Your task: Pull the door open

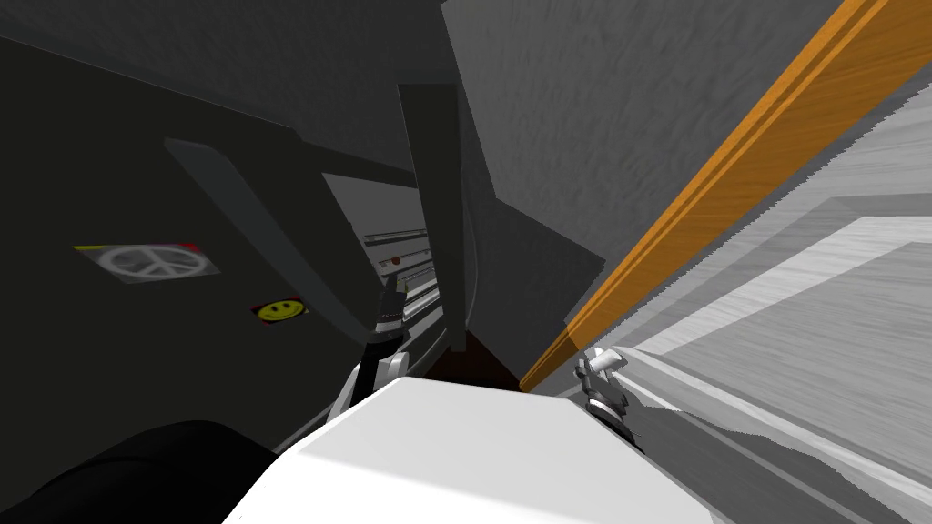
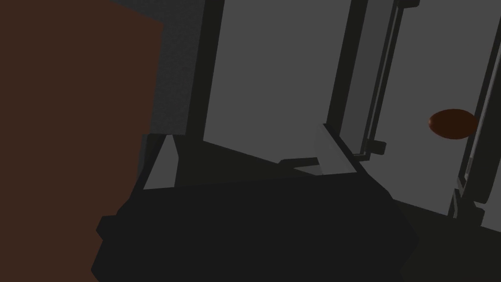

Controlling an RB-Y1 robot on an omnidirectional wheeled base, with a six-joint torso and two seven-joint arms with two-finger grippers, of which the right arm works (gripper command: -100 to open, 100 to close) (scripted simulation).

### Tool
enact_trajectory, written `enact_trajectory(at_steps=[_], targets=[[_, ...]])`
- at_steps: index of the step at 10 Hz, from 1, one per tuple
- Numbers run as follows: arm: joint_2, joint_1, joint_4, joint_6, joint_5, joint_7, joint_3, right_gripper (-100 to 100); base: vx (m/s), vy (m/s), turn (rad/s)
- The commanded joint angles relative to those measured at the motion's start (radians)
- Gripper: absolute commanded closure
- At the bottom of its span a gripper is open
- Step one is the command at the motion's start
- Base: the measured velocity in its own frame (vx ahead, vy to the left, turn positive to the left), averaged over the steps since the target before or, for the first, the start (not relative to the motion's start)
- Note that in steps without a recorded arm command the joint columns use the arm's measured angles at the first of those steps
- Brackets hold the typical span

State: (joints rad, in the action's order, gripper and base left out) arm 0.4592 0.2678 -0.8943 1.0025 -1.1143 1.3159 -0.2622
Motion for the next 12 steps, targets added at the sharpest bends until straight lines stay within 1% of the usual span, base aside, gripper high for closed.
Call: enact_trajectory(at_steps=[1, 3, 5, 6, 8, 9, 10, 11, 12], targets=[[0.007, 0.005, -0.011, 0.003, 0.013, 0.009, -0.020, 100, -0.118, 0.006, 0.040], [0.013, 0.009, -0.019, 0.005, 0.025, 0.016, -0.037, 100, -0.195, 0.007, 0.068], [0.021, 0.016, -0.033, 0.009, 0.041, 0.027, -0.062, 100, -0.229, 0.049, 0.045], [0.028, 0.020, -0.042, 0.012, 0.053, 0.035, -0.080, 100, -0.227, 0.041, 0.052], [0.036, 0.026, -0.054, 0.015, 0.068, 0.045, -0.102, 100, -0.243, 0.011, 0.055], [0.033, 0.027, -0.057, 0.011, 0.062, 0.038, -0.094, 100, -0.094, -0.004, 0.031], [0.038, 0.034, -0.067, 0.017, 0.077, 0.045, -0.118, 100, -0.169, 0.020, 0.062], [0.043, 0.038, -0.072, 0.022, 0.085, 0.050, -0.131, 100, -0.265, -0.007, 0.061], [0.051, 0.044, -0.081, 0.030, 0.098, 0.059, -0.152, 100, -0.244, -0.023, 0.076]])
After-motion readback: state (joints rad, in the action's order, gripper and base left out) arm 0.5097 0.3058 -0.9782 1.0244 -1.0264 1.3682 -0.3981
